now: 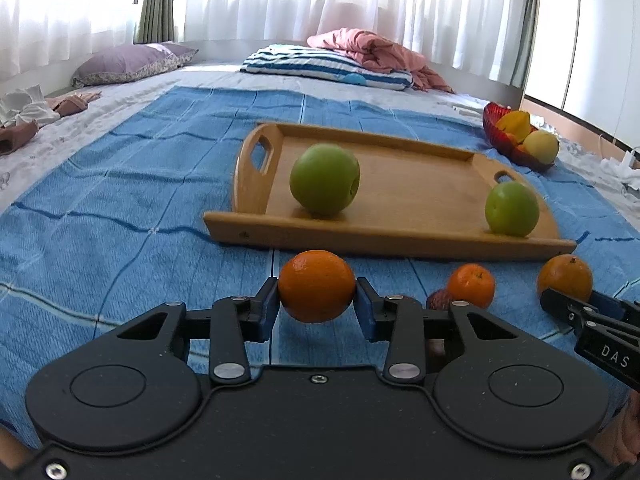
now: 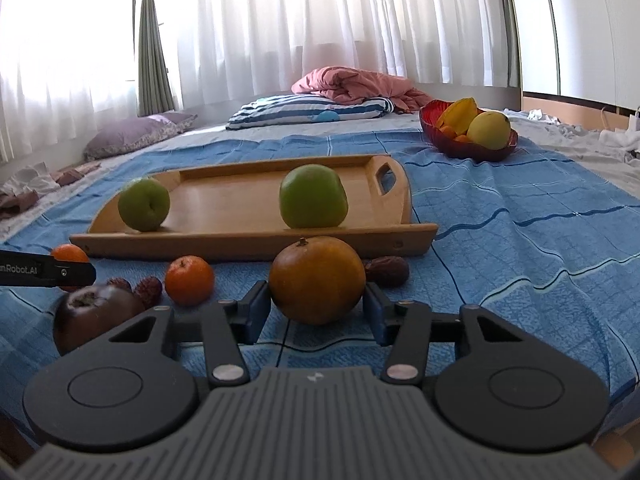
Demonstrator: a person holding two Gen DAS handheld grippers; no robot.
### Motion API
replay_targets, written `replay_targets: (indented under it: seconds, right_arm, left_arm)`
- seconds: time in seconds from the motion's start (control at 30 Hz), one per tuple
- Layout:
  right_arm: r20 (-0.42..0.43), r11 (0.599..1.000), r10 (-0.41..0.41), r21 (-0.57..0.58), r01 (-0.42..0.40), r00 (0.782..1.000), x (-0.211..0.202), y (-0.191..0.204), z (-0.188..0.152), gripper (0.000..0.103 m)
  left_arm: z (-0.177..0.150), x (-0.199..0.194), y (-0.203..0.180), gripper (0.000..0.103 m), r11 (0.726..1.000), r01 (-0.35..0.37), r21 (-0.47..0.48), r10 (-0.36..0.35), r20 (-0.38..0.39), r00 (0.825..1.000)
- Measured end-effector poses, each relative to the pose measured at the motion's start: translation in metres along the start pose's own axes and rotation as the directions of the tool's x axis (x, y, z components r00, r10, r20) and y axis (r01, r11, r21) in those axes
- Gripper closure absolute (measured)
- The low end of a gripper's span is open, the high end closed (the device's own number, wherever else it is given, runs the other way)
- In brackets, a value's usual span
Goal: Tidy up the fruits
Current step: 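Close the left tool on an orange while the right tool grasps a large orange, then carry both oranges over the wooden tray and lower them beside the green fruits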
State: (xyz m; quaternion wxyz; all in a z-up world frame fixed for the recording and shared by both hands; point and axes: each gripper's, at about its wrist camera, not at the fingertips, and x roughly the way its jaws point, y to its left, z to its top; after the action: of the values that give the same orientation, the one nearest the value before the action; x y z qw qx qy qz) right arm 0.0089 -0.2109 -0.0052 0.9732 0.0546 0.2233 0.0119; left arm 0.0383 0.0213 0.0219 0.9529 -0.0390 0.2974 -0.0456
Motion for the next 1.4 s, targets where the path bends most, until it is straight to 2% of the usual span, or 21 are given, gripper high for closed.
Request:
replay_targets:
  seconds: [0.5, 0.83, 1.0, 1.2, 1.4]
  right_arm:
    - [0.072, 0.999, 0.027, -0.026, -0.025, 0.997, -0.007, 0.002, 0.051, 0.049]
    - [0.046, 0.999, 0.033, -0.015, -0.032, 0.998, 0.012, -0.008, 0.098, 0.049]
    - [0.020, 0.999, 0.043, 0.003, -0.044, 0.999, 0.027, -0.014, 0.125, 0.049]
    - [-0.069, 0.997, 0.074, 0.038, -0.072, 0.995, 0.053, -0.021, 0.152, 0.049]
    - [-0.171, 0.996, 0.081, 0.042, -0.075, 0.982, 0.084, -0.020, 0.164, 0.049]
  left_arm:
    - [0.052, -0.005, -0.001, 0.065, 0.999, 0.052, 0.005, -0.052, 0.046, 0.998]
    - [0.093, 0.006, 0.001, 0.065, 0.998, 0.060, 0.002, -0.060, 0.049, 0.997]
    - [0.116, 0.015, 0.001, 0.065, 0.998, 0.070, -0.001, -0.070, 0.033, 0.997]
    - [0.145, 0.032, -0.003, 0.065, 0.999, 0.054, 0.003, -0.054, -0.005, 0.999]
    - [0.167, 0.058, -0.012, 0.065, 0.997, 0.078, -0.005, -0.079, -0.078, 0.994]
